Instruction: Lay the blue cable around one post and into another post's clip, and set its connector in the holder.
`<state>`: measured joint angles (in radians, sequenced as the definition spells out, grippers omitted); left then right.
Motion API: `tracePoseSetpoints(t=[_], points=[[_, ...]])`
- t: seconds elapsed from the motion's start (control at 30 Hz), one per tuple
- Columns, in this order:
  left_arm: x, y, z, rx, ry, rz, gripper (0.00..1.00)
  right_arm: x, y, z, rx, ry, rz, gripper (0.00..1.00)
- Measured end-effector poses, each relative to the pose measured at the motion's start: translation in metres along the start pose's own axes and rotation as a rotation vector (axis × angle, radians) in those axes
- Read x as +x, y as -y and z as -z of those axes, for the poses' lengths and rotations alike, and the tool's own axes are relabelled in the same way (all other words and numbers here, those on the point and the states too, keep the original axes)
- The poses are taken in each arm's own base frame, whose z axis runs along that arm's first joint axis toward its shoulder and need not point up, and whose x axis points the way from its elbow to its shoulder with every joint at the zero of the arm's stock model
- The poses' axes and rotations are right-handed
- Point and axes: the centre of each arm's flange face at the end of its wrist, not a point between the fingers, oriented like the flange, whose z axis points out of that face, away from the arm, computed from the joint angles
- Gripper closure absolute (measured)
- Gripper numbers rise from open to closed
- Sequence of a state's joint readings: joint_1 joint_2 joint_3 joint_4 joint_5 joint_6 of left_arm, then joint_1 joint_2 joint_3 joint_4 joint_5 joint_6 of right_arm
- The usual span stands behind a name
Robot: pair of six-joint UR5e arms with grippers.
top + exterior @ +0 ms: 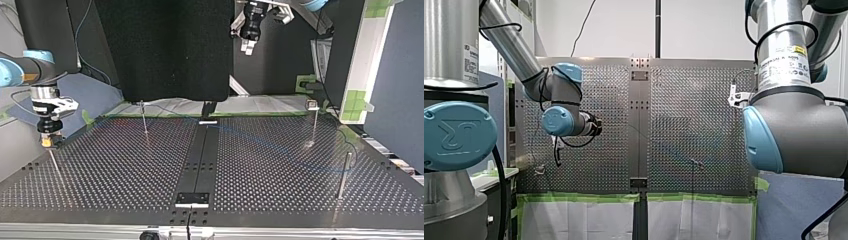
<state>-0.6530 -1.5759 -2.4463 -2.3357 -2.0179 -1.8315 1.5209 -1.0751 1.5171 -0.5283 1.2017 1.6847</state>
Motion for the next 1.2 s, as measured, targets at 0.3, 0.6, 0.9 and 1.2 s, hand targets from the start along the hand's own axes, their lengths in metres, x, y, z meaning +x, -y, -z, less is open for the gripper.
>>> tracePoseSetpoints(t=[0.3, 0.6, 0.9, 1.2], points=[[0.0001, -0.0001, 0.0001, 0.0, -0.001, 0.0, 0.0, -0.0015, 0.0019, 0.0001, 0.005, 0.006, -0.002, 1.0], [0.0001, -0.0004, 0.0003, -0.003, 0.0, 0.0, 0.0, -0.0034, 0.002, -0.0003, 0.005, 0.011, -0.006, 1.0], [0.0003, -0.0007, 0.0004, -0.004, -0.001, -0.001, 0.0, -0.0035, 0.0021, -0.0034, 0.01, 0.015, -0.007, 1.0], [0.0005, -0.0013, 0.0001, -0.006, -0.001, -0.001, 0.0, -0.0016, 0.0022, -0.0055, 0.017, 0.014, -0.001, 1.0]])
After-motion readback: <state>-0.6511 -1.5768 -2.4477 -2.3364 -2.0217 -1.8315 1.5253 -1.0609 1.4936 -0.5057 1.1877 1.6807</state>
